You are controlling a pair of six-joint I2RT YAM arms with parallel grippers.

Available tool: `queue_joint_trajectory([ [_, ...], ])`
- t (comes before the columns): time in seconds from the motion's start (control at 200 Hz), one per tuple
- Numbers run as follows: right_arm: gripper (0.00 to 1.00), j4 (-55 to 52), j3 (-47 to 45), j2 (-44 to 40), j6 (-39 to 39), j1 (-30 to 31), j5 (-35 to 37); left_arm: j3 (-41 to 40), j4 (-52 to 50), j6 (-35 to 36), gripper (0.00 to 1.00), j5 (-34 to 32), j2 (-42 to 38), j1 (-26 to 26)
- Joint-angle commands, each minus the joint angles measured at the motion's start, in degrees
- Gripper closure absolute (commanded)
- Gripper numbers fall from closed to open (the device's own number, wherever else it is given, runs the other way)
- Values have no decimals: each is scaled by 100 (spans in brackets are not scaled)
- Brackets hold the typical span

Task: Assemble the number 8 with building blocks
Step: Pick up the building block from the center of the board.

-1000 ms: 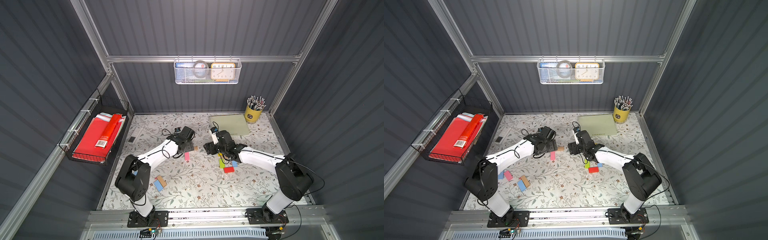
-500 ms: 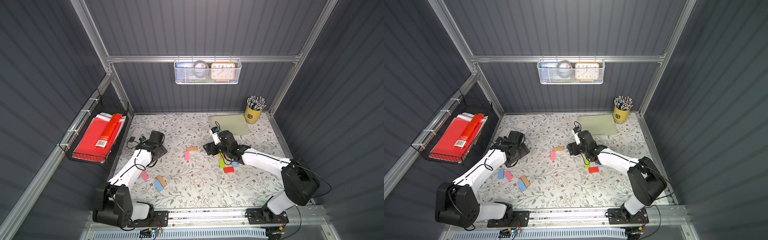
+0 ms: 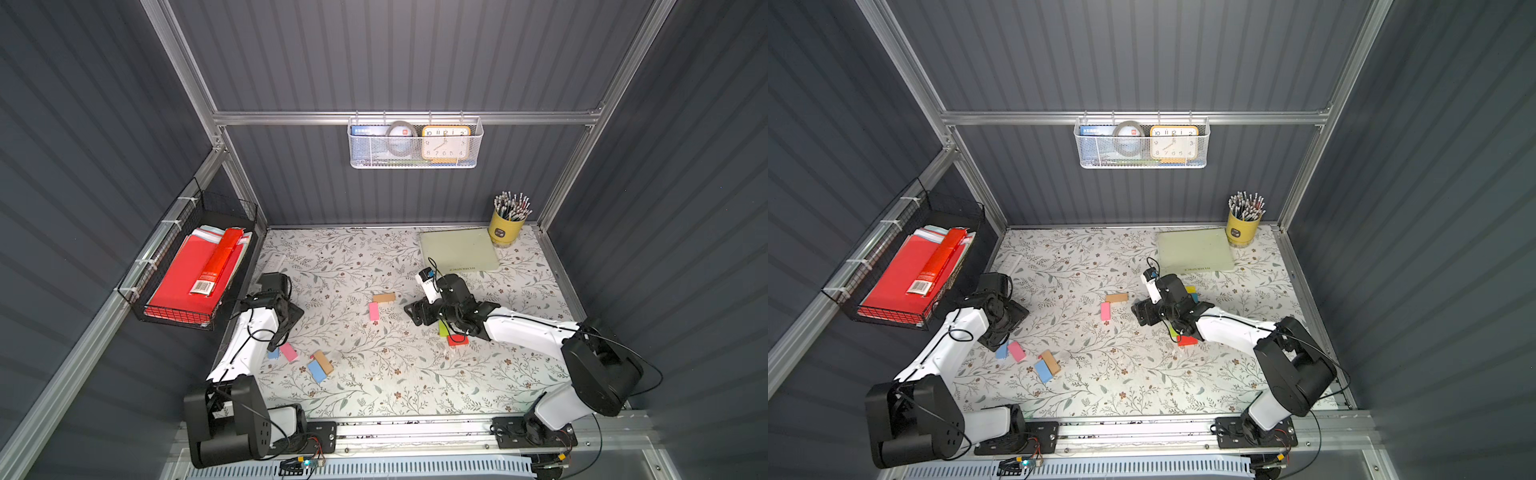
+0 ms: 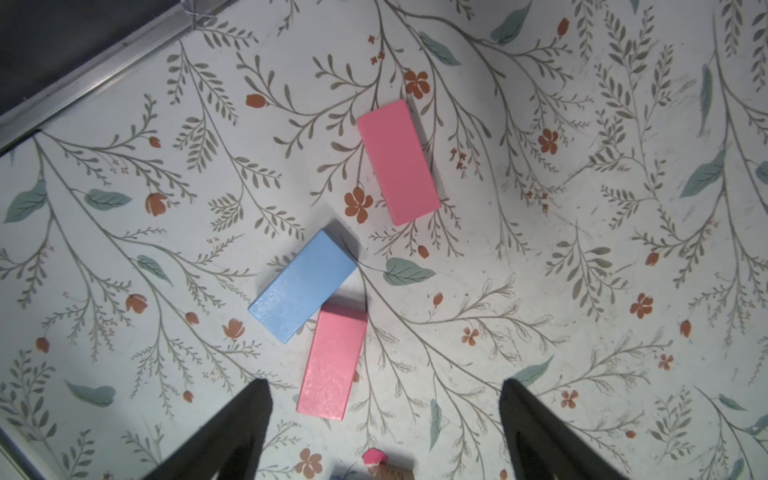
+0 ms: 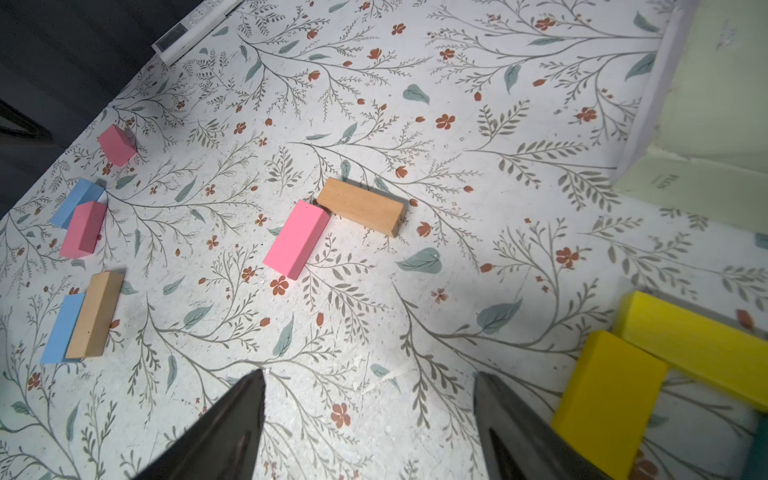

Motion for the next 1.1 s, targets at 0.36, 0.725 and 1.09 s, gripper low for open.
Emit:
queue_joint_trajectory([
  [0.36,17,317,-280,-175,-326,-19,-34,-631,121,-369,36,478,456,42],
  [0.725,17,288,-367,-237,-371,-71,-33,-763,301,-334,41,377,695,42],
  [1.09,17,286,-396,-233,-405,-96,-32,-711,174,-387,41,174,677,42],
])
